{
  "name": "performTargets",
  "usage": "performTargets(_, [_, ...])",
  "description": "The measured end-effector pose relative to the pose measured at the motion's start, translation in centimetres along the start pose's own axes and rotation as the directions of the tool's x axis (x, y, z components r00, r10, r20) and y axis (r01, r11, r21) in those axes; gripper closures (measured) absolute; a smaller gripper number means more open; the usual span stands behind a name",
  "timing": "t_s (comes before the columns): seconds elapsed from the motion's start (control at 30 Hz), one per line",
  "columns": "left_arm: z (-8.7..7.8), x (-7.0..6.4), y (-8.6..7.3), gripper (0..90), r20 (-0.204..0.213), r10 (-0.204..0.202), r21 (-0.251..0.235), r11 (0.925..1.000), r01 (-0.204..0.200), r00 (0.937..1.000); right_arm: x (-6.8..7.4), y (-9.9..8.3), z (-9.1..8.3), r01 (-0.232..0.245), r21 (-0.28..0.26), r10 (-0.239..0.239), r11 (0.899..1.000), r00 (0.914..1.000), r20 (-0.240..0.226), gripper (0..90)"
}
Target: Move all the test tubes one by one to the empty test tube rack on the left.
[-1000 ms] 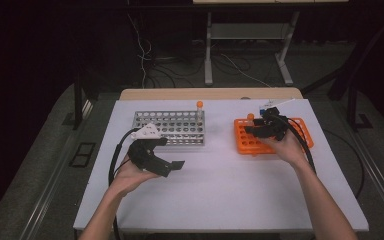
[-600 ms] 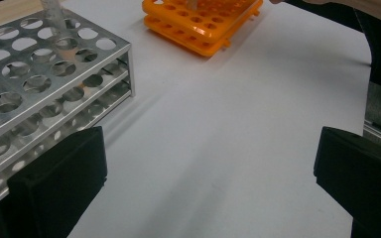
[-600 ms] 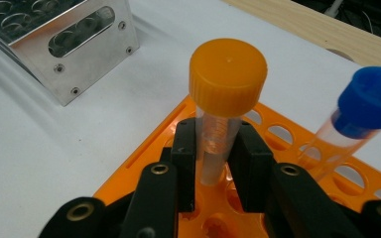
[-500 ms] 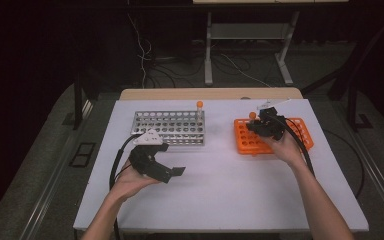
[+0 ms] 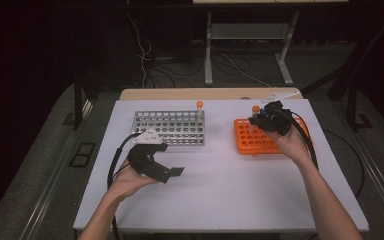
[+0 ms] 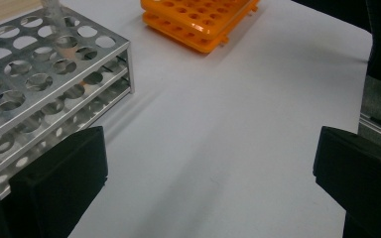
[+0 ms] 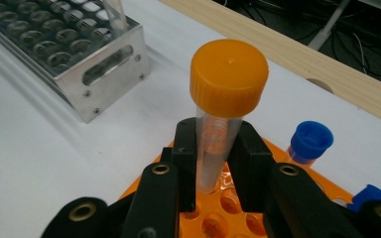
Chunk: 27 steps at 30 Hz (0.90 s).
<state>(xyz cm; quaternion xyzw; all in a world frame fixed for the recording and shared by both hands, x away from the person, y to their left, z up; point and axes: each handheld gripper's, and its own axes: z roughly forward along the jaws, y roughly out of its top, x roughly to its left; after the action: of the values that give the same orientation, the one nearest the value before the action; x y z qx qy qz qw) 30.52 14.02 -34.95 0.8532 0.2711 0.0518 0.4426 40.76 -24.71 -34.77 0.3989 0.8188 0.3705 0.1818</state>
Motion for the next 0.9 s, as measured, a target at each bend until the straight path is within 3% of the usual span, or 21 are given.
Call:
performTargets(0.23, [-0.3,-0.1,1.4,0.2,0.017,0.024,0.003,0.9997,-0.024,0.9996,0.9,0.5,-1.8,0.015,-0.011,-0.016,1.000,0.9970,-0.076,74.1])
performTargets(0.5, [-0.4,-0.5,4.0,1.9,0.045,0.067,0.006,0.9977,-0.068,0.9967,2.6,1.0,-3.2,0.061,0.003,-0.059,0.998,0.9845,-0.165,74.1])
performTargets(0.7, [-0.5,-1.0,6.0,3.5,0.067,0.107,0.013,0.9941,-0.108,0.9920,4.1,1.6,-4.1,0.103,0.011,-0.098,0.995,0.9697,-0.224,74.1])
performTargets(0.9, [0.1,-1.1,7.9,8.7,0.094,0.135,0.018,0.9904,-0.137,0.9865,6.2,2.0,-4.5,0.162,0.018,-0.150,0.987,0.9468,-0.285,74.1])
